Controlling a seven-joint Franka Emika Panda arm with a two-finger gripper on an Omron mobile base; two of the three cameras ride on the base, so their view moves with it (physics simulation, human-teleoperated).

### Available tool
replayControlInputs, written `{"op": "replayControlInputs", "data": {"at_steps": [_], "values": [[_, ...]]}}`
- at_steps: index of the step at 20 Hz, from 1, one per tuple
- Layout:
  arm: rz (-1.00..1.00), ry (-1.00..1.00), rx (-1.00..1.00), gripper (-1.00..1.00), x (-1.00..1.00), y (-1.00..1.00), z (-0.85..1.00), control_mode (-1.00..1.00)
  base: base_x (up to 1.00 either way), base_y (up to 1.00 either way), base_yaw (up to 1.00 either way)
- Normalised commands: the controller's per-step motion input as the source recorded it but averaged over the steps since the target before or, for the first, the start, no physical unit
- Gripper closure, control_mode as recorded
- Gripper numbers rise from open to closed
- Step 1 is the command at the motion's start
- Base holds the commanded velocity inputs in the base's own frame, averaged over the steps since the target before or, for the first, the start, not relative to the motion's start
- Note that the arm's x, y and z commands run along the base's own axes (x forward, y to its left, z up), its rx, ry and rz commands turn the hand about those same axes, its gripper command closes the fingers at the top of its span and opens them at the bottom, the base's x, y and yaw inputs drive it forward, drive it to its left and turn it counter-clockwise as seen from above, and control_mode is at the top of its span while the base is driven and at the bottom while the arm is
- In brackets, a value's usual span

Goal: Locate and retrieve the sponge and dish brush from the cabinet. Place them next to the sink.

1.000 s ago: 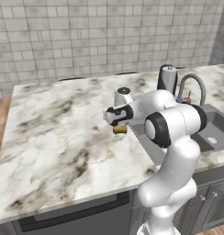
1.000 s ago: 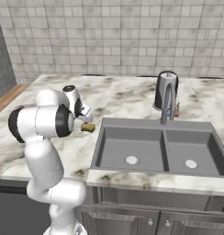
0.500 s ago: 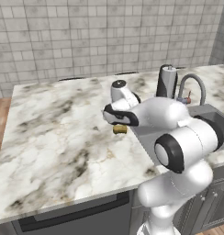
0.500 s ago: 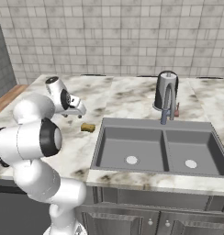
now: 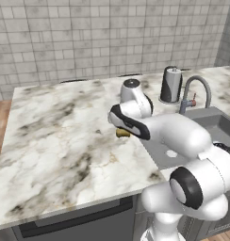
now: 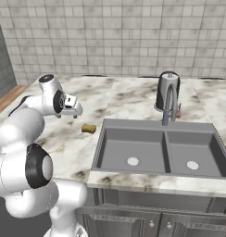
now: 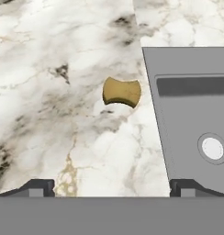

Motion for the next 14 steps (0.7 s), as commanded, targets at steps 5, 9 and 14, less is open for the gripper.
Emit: {"op": "replayControlInputs", "data": {"at_steps": [5,9,14], "values": [[0.02,-0.06,0.01,-1.00,-0.44,0.02,0.58,-1.00,0.00,0.00,0.00],[-0.02,-0.02,0.00,-1.00,-0.61,0.00,0.62,-1.00,0.00,0.00,0.00],[0.00,-0.16,0.04,-1.00,-0.96,-0.03,0.05,-1.00,0.00,0.00,0.00]]}}
